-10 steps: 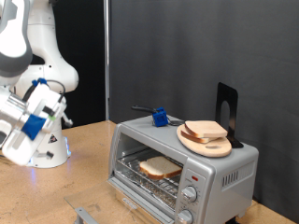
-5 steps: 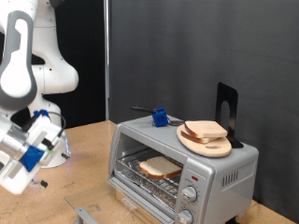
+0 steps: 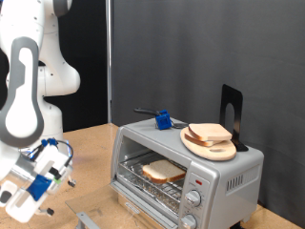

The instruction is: Make a piece of toast with the oven

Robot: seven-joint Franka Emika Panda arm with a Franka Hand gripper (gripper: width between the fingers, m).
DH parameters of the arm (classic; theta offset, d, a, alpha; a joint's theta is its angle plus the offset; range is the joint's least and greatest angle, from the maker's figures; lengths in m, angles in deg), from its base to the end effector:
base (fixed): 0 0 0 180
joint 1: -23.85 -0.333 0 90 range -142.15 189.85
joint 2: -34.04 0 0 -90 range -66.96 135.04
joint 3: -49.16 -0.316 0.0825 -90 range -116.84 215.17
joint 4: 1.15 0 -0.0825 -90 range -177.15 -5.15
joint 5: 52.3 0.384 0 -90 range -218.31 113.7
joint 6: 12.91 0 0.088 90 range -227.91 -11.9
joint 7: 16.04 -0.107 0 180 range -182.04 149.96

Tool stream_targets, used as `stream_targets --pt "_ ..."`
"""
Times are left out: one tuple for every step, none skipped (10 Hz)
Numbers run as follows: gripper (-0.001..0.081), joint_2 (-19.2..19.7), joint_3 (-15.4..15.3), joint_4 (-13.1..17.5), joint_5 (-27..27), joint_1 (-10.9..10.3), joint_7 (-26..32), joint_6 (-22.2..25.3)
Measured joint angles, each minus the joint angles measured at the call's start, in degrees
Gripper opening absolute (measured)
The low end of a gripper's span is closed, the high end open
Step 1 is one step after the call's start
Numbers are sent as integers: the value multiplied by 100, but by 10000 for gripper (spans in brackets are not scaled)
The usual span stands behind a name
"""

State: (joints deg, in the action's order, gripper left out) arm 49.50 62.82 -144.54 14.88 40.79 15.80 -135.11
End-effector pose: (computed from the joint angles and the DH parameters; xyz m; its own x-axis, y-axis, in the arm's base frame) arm 0.3712 -0.1815 0.1593 0.6410 -0.6482 -0.4110 -0.7160 -0.3120 -0.6245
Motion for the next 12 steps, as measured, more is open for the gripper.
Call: stream_targets --pt "808 133 -88 39 97 -1 91 11" --pt "808 211 -191 41 159 -5 180 35" --pt "808 254 -287 34 209 -12 256 83" --pt "808 255 -382 17 259 -20 325 189" --pt "808 239 -471 7 295 -23 396 367" --pt "808 185 -540 -8 309 -21 446 624" --pt "808 86 -520 -34 294 1 452 753" --pt "808 -9 -473 -50 231 81 452 1010" --pt "808 -104 -409 -38 129 196 460 1428" --pt "808 -209 -348 -16 48 318 484 1974" --pt "808 -316 -323 -25 3 412 504 2471" --pt "808 -433 -315 -61 1 447 522 2773"
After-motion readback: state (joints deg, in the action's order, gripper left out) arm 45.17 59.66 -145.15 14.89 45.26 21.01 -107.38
